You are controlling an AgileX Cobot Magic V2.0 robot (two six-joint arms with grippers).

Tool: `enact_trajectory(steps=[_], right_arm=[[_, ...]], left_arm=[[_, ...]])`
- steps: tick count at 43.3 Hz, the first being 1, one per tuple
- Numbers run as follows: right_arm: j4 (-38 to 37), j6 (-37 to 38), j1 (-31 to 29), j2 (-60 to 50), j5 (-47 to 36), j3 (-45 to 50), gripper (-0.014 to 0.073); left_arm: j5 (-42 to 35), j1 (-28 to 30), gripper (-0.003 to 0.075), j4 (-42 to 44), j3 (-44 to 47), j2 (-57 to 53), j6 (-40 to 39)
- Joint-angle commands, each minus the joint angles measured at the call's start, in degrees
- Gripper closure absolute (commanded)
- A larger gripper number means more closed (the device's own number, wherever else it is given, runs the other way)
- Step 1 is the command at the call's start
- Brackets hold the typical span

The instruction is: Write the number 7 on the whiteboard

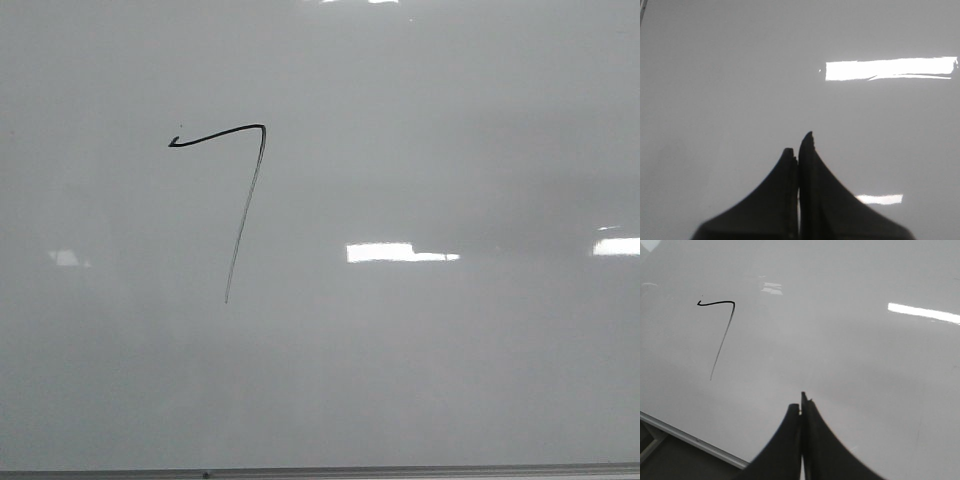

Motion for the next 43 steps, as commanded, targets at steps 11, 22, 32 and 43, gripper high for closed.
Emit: enact_trajectory(steps=[11, 22, 32, 43], right_arm=[[1.8, -0.2, -0.3, 0.2, -3.2, -1.4, 0.0653], [1.8, -0.2, -0.3, 0.2, -3.2, -1.4, 0.0653], [1.8, -0.2, -0.3, 0.2, -3.2, -1.4, 0.0653], [1.8, -0.2, -0.3, 0.2, -3.2, -1.4, 0.0653]], left_arm=[[-4.1, -0.1, 0.0741, -0.2, -1.5, 0.5, 0.0], [-5.2, -0.1, 0.0741, -0.7, 1.2, 0.0, 0.0], [-5.2, -0.1, 0.0741, -13.5, 11.1, -8.0, 11.4], [-4.7, -0.1, 0.0741, -12.4, 23.4, -17.8, 11.5]])
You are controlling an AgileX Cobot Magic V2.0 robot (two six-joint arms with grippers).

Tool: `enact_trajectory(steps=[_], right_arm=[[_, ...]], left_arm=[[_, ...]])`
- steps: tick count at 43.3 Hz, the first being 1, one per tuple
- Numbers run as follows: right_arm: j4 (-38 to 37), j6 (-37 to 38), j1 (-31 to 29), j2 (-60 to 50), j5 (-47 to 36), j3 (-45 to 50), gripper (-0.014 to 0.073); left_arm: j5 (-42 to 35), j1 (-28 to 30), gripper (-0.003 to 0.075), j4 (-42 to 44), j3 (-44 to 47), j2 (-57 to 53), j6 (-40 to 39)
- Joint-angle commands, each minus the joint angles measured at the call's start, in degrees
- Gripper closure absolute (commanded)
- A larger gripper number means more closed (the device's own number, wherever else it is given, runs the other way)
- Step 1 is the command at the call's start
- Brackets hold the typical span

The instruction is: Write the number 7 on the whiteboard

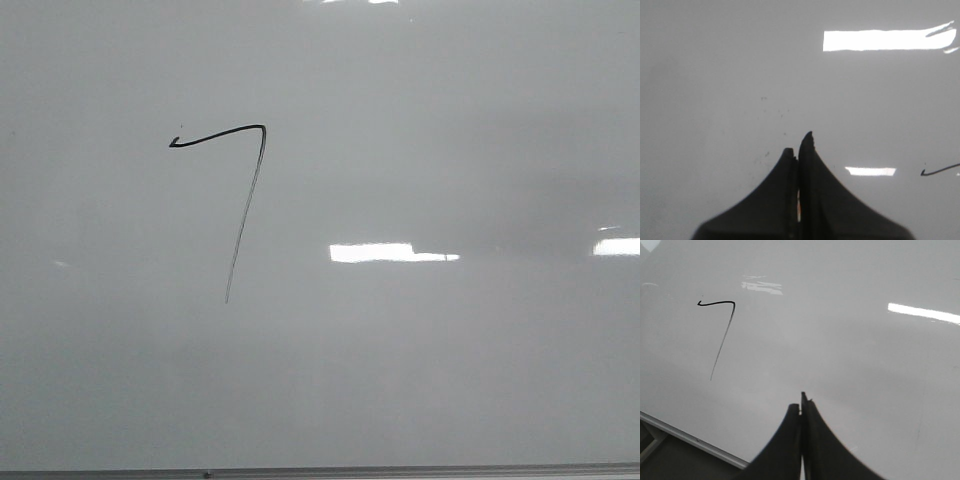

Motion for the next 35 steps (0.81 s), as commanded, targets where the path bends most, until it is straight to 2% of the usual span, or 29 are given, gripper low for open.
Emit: enact_trajectory(steps=[1, 12, 14, 35], right_arm=[[1.8, -0.2, -0.3, 0.2, -3.2, -1.4, 0.0653], [1.8, -0.2, -0.3, 0.2, -3.0, -1.4, 0.0653], [1.8, -0.2, -0.3, 0.2, -3.0, -1.4, 0.0653], [1.8, -0.2, -0.3, 0.2, -2.9, -1.4, 0.0653]], left_arm=[[-4.0, -0.1, 0.0741, -0.1, 2.3, -2.3, 0.3], [-3.7, 0.0, 0.0741, -0.1, 8.7, -2.1, 0.3], [-1.7, 0.0, 0.0741, -0.1, 8.6, -2.1, 0.3], [-1.4, 0.0, 0.0741, -0.1, 8.6, -2.0, 0.3]])
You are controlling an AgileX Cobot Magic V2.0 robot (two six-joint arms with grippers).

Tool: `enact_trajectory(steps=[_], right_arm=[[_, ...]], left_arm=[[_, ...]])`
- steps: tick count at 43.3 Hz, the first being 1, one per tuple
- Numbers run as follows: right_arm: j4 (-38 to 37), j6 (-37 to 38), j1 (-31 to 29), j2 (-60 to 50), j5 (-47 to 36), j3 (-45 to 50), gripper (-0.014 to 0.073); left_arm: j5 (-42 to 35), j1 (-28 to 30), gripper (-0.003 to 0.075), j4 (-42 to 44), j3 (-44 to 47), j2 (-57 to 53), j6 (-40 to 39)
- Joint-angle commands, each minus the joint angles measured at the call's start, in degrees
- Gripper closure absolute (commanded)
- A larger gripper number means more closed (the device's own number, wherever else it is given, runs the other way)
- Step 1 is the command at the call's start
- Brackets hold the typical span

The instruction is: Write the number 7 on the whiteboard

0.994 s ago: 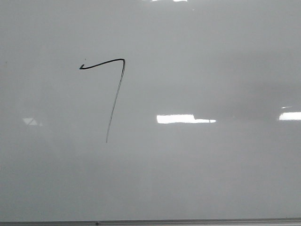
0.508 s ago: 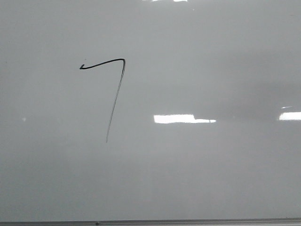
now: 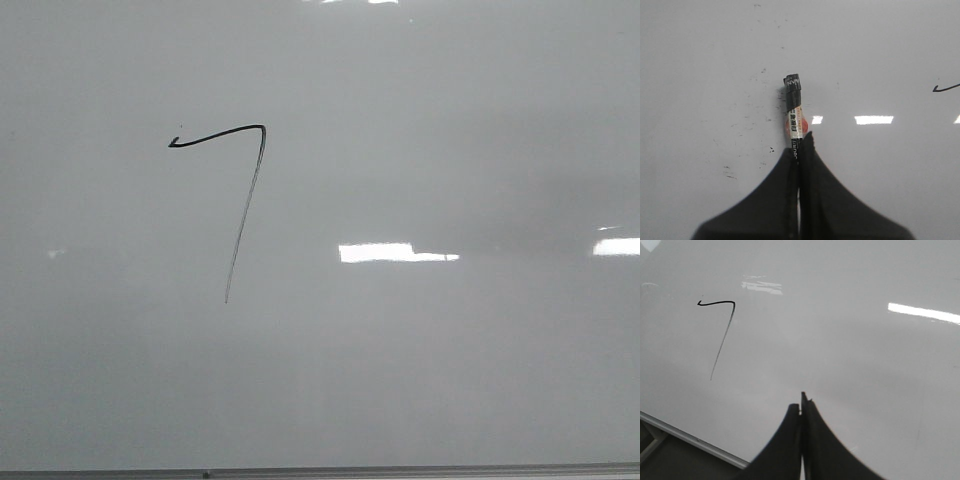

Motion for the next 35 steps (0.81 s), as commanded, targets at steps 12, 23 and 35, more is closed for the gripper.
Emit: enact_trajectory(steps=[12, 23, 35], right_arm=[[1.8, -0.2, -0.3, 0.2, -2.9, -1.4, 0.0653], [1.8, -0.2, -0.3, 0.2, -2.9, -1.4, 0.0653], [-6.9, 3.0, -0.1, -1.3, -10.1, 1.0, 0.0653]], left_arm=[[-4.3, 0.0, 0.0741, -0.2, 0.3, -0.9, 0.0], [-4.3, 0.0, 0.0741, -0.2, 0.3, -0.9, 0.0], [-4.3, 0.0, 0.0741, -0.2, 0.3, -0.9, 0.0]])
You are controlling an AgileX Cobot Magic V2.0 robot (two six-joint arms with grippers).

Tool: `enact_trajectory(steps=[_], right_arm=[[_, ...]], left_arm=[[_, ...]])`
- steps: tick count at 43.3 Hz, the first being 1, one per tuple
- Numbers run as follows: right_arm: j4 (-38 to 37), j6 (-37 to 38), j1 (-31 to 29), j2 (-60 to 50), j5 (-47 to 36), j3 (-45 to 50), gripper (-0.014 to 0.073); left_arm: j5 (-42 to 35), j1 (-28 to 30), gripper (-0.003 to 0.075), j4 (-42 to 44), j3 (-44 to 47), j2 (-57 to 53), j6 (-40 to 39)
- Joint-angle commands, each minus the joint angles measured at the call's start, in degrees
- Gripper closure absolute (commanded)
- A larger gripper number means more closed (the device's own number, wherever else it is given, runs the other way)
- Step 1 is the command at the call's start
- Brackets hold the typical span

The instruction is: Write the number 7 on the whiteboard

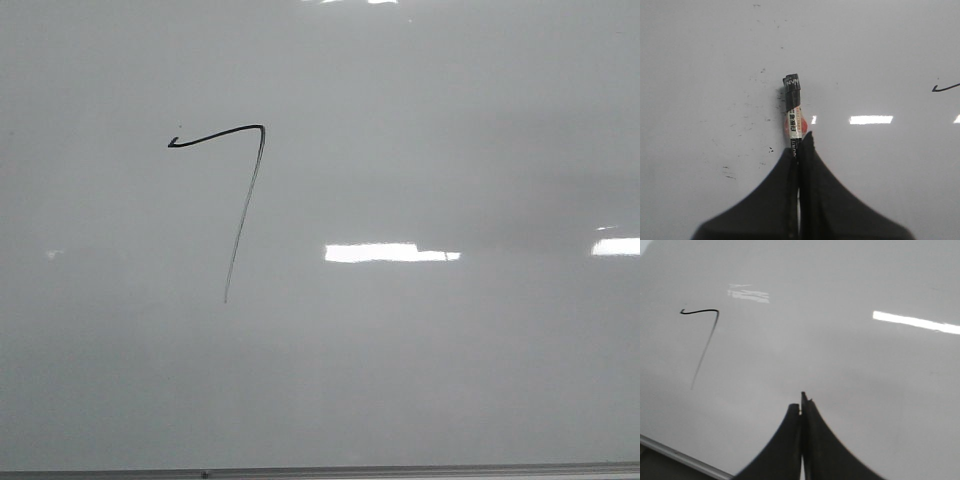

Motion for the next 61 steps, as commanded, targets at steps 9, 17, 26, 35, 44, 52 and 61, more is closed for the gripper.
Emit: enact_trajectory(steps=[9, 17, 26, 35, 44, 52, 61], right_arm=[[-26.3, 27.2, -0.6, -6.6, -13.3, 6.0, 0.0653], [-38.6, 39.3, -0.6, -11.6, -22.5, 14.0, 0.0653], [-38.8, 40.5, -3.4, -17.2, -26.0, 21.2, 0.0653], [-38.8, 40.5, -4.2, -23.5, -20.8, 24.4, 0.0653], [-38.6, 40.5, -4.2, -24.8, -17.9, 24.4, 0.0653], [-38.6, 40.5, -4.2, -24.8, -18.0, 24.4, 0.0653], [-38.6, 40.5, -4.2, -24.8, -18.0, 24.4, 0.0653]], left_arm=[[-4.3, 0.0, 0.0741, -0.2, 0.3, -0.9, -0.1], [-4.3, 0.0, 0.0741, -0.2, 0.3, -0.9, -0.1], [-4.3, 0.0, 0.0741, -0.2, 0.3, -0.9, -0.1], [-4.3, 0.0, 0.0741, -0.2, 0.3, -0.9, -0.1], [-4.3, 0.0, 0.0741, -0.2, 0.3, -0.9, -0.1], [-4.3, 0.0, 0.0741, -0.2, 0.3, -0.9, -0.1], [-4.3, 0.0, 0.0741, -0.2, 0.3, -0.9, -0.1]])
